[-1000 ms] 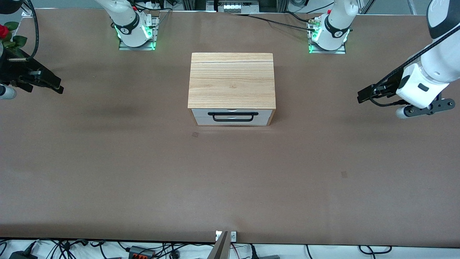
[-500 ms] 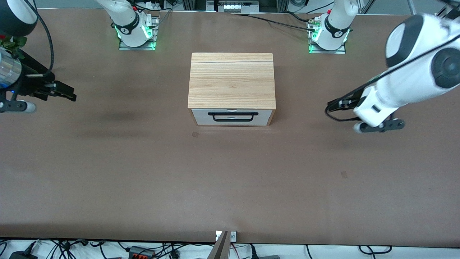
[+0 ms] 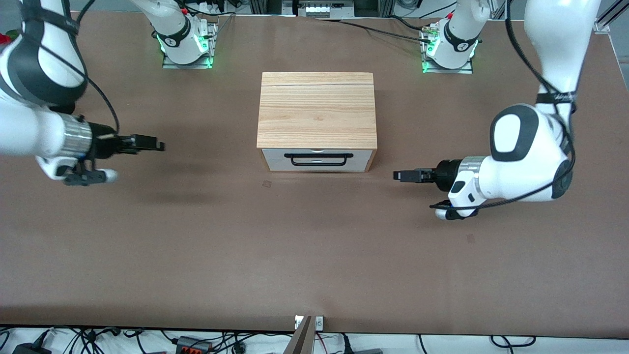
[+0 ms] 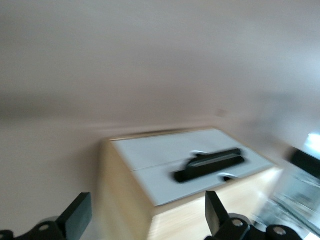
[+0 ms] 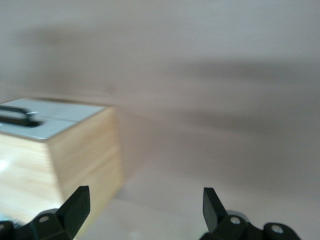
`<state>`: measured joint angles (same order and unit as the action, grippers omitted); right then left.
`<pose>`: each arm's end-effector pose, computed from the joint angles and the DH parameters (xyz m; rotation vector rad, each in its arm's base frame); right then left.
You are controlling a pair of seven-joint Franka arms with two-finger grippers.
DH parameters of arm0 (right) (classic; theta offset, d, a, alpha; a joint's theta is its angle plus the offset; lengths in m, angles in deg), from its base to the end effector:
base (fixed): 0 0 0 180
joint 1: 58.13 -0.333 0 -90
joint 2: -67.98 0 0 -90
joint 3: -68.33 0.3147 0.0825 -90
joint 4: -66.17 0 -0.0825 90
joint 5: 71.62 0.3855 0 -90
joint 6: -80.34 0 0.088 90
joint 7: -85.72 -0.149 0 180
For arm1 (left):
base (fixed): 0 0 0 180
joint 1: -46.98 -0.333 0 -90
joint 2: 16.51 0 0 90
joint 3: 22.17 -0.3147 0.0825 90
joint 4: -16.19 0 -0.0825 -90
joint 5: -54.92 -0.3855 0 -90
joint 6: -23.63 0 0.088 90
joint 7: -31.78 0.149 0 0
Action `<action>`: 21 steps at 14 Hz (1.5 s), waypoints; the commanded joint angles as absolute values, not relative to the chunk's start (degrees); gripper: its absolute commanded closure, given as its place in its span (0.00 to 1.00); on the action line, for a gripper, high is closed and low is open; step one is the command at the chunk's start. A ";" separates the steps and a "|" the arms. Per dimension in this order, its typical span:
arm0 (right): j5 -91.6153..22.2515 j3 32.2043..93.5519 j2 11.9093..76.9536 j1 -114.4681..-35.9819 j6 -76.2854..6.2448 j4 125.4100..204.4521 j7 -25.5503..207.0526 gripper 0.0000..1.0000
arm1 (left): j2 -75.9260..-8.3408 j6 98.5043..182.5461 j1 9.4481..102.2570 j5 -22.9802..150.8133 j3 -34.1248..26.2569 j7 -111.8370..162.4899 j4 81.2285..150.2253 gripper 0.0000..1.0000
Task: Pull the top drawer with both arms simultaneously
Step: 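Move the left gripper and the right gripper toward the drawer handle ends, then close the left gripper and the right gripper on the black handle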
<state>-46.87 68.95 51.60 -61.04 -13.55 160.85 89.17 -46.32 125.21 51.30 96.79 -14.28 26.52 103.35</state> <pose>0.5973 0.0962 0.3942 -2.6864 -0.0350 0.4057 0.6399 -0.2138 0.3345 2.3823 0.1704 -0.4631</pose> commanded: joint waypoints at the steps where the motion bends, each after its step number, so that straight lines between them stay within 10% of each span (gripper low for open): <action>1: -35.19 68.85 46.21 -64.09 -17.28 160.21 92.12 0.00 | -51.83 125.32 50.41 106.93 -13.91 35.35 102.32 0.00; 15: 18.19 68.85 29.49 -81.07 -34.19 165.21 134.48 0.00 | -63.09 126.02 51.02 125.94 -6.44 62.54 106.54 0.02; 21: 20.76 68.86 29.75 -80.45 -27.17 168.48 136.87 0.40 | -63.62 125.75 50.58 126.03 -6.44 62.80 107.59 0.27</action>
<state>19.38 68.94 28.53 -80.92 -29.61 166.72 135.04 -64.33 125.74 51.37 124.48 -7.07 61.34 106.10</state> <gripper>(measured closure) 0.233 0.194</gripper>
